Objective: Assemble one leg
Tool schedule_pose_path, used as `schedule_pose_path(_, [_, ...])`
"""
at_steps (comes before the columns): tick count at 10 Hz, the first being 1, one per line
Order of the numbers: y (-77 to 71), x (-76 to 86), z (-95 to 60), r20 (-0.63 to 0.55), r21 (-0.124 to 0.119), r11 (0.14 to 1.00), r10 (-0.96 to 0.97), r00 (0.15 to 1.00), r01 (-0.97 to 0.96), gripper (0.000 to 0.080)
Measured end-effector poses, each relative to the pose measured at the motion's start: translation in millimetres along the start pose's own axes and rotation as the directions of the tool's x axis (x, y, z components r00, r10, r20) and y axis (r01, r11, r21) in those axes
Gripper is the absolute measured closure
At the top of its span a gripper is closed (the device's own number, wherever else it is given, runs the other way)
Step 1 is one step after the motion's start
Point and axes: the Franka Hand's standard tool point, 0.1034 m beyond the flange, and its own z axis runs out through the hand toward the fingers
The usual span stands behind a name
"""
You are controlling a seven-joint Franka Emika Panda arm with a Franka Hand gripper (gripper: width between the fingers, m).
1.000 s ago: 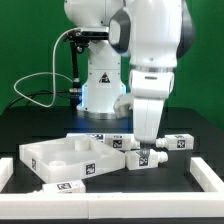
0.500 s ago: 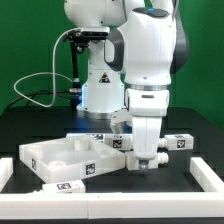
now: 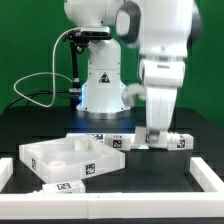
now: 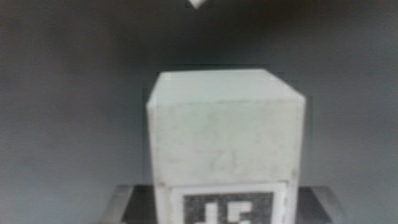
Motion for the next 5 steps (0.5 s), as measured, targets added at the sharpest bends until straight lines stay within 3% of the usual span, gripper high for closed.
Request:
schedule_pose_path(1, [2.1, -21.2, -18.0, 0.017, 0.002, 0.999, -0.039, 0.999, 0.039, 0.0518])
schedule_pose_path(3, [0.6, -88.0, -39.6, 0.030, 0.000, 0.992, -0.128, 0.991, 0.128, 0.0518])
schedule_pose_path(4, [0.3, -117.4, -37.2, 0.018, 0.009, 0.991, -0.136, 0.991, 0.136, 0.0517])
schedule_pose_path(5, [0.9, -126.5, -33.2, 0.013, 0.016, 0.994, -0.108, 0.994, 0.107, 0.0517])
